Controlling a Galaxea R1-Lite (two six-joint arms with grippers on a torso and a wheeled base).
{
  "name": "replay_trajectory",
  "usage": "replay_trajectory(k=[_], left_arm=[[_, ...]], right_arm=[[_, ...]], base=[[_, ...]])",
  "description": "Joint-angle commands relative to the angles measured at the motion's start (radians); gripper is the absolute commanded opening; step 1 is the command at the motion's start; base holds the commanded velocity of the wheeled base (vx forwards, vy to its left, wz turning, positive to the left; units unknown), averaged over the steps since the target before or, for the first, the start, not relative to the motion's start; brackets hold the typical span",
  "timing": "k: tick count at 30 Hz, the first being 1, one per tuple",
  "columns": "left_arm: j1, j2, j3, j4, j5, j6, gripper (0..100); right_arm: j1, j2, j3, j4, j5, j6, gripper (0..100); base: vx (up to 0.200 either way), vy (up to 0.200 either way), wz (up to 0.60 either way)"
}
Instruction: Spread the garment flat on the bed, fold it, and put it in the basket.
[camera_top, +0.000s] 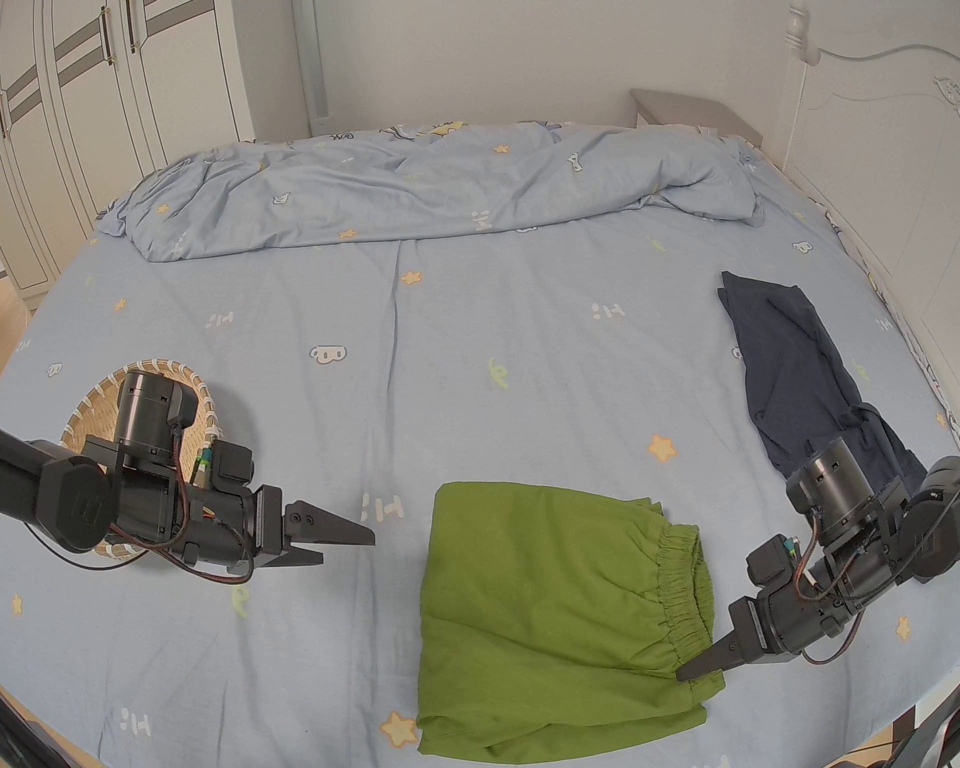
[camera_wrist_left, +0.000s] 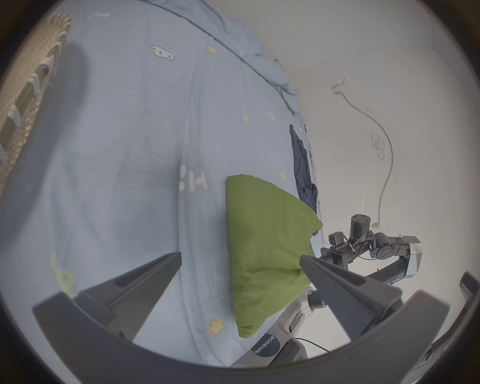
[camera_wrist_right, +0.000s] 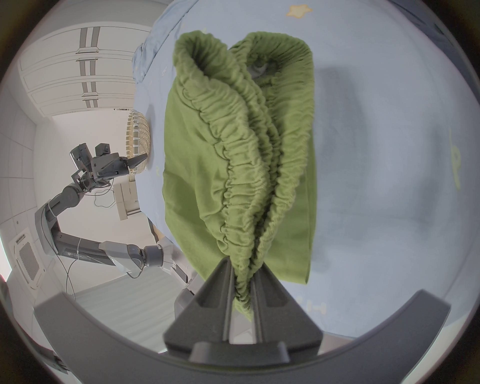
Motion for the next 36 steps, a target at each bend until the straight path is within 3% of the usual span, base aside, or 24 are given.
replay_trajectory(k=[1, 9, 10, 18, 20, 26, 31, 36], left_arm=[[-0.046, 0.018, 0.003, -0.001, 0.000, -0.001, 100], [-0.101, 0.081, 0.003, -0.002, 0.009, 0.000, 100], [-0.107, 0.086, 0.001, -0.001, 0.006, -0.001, 100], [-0.158, 0.136, -0.002, -0.002, 0.006, -0.001, 100], [-0.184, 0.147, 0.001, -0.002, 0.006, -0.003, 100], [-0.236, 0.199, -0.010, -0.017, 0.007, -0.003, 100], [-0.257, 0.254, -0.010, -0.128, 0.007, -0.013, 100], [-0.329, 0.323, -0.013, -0.240, 0.046, -0.027, 100]], right_arm=[[-0.030, -0.040, 0.059, -0.003, -0.001, -0.006, 0], [-0.044, -0.006, 0.060, -0.007, -0.001, -0.014, 0], [-0.047, -0.008, 0.060, -0.007, -0.001, -0.012, 100], [-0.075, -0.033, 0.047, -0.007, 0.000, -0.014, 100], [-0.119, -0.071, -0.055, 0.008, 0.003, -0.006, 100], [-0.121, -0.080, -0.253, 0.095, 0.005, -0.006, 100], [-0.124, -0.080, -0.249, 0.103, 0.008, -0.011, 100], [-0.127, -0.089, -0.243, 0.102, 0.008, -0.009, 100]], base=[[0.000, 0.000, 0.00], [0.000, 0.000, 0.00], [0.000, 0.000, 0.00], [0.000, 0.000, 0.00], [0.000, 0.000, 0.00], [0.000, 0.000, 0.00], [0.000, 0.000, 0.00], [0.000, 0.000, 0.00]])
